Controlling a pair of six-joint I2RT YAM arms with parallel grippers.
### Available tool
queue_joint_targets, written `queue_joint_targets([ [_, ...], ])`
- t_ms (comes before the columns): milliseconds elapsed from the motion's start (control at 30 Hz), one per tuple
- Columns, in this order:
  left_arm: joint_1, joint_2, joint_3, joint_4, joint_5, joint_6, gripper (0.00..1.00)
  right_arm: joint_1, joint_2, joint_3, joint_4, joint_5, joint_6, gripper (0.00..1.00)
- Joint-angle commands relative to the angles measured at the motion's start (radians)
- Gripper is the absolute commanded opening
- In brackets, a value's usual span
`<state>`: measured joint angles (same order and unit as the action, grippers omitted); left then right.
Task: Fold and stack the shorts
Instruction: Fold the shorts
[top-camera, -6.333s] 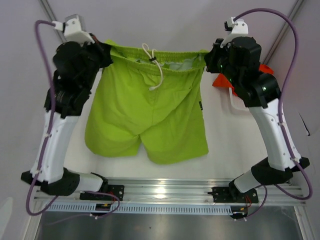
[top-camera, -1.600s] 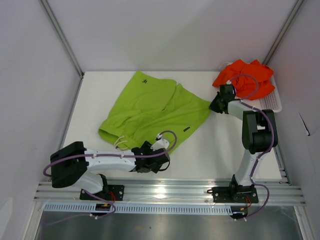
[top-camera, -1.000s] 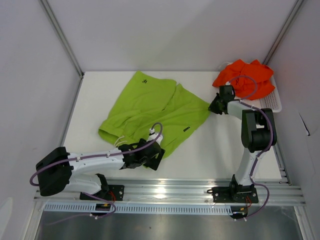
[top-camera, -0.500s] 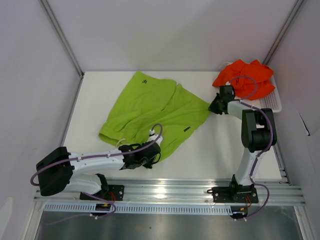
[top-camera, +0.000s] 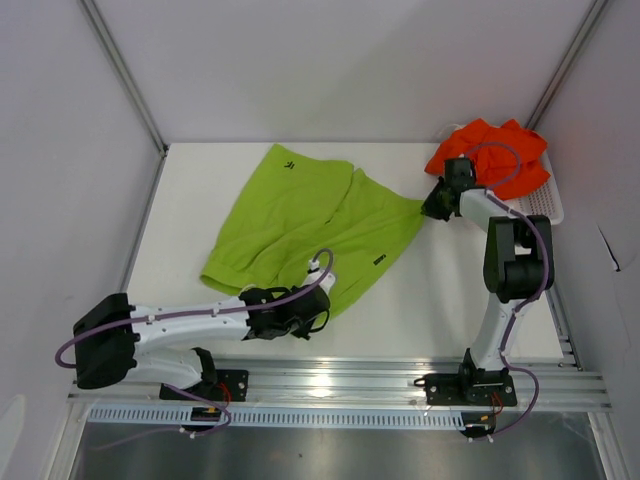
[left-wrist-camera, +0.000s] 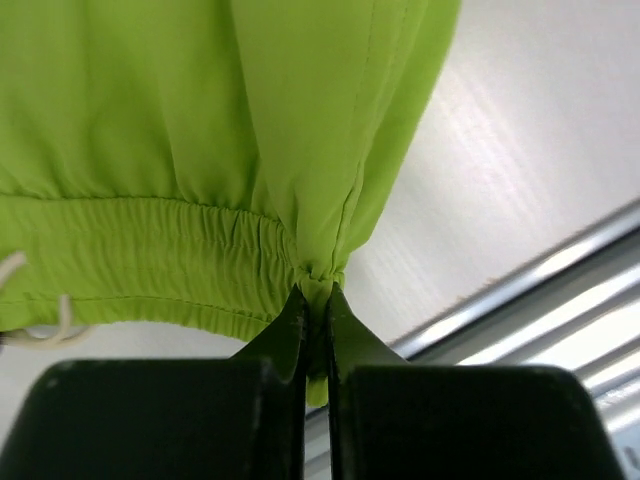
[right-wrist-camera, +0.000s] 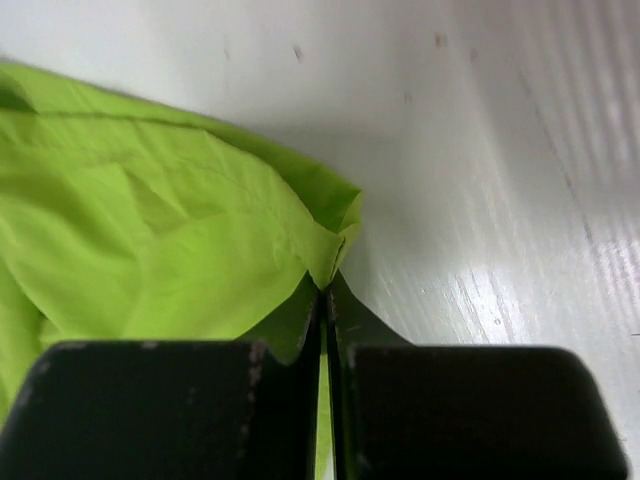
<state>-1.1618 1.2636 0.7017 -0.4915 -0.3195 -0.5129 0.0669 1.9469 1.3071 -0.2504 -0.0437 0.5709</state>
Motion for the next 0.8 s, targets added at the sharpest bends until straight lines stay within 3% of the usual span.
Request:
queue_joint_targets([
  [0,-0.067,-0.055,0.114,-0.090,-0.036,-0.042,0.00,-0.032,0.015,0.191,-0.150,-0.004,0.014,0.00],
  [333,-0.254,0.002,0.162,-0.093,-0.082,-0.101,0.00,-0.107,0.113,0.391,-0.253,-0.151,0.027,0.00],
  [467,-0.268,0.033,0.252,-0.171,-0.101,-0.108,0.00,-0.110,0.074,0.389,-0.260,-0.173,0.033,0.00],
  [767,-0.263,-0.058,0.476,-0.306,-0.067,-0.125,0.00,-0.183,-0.063,0.501,-0.352,-0.226,0.040,0.00],
])
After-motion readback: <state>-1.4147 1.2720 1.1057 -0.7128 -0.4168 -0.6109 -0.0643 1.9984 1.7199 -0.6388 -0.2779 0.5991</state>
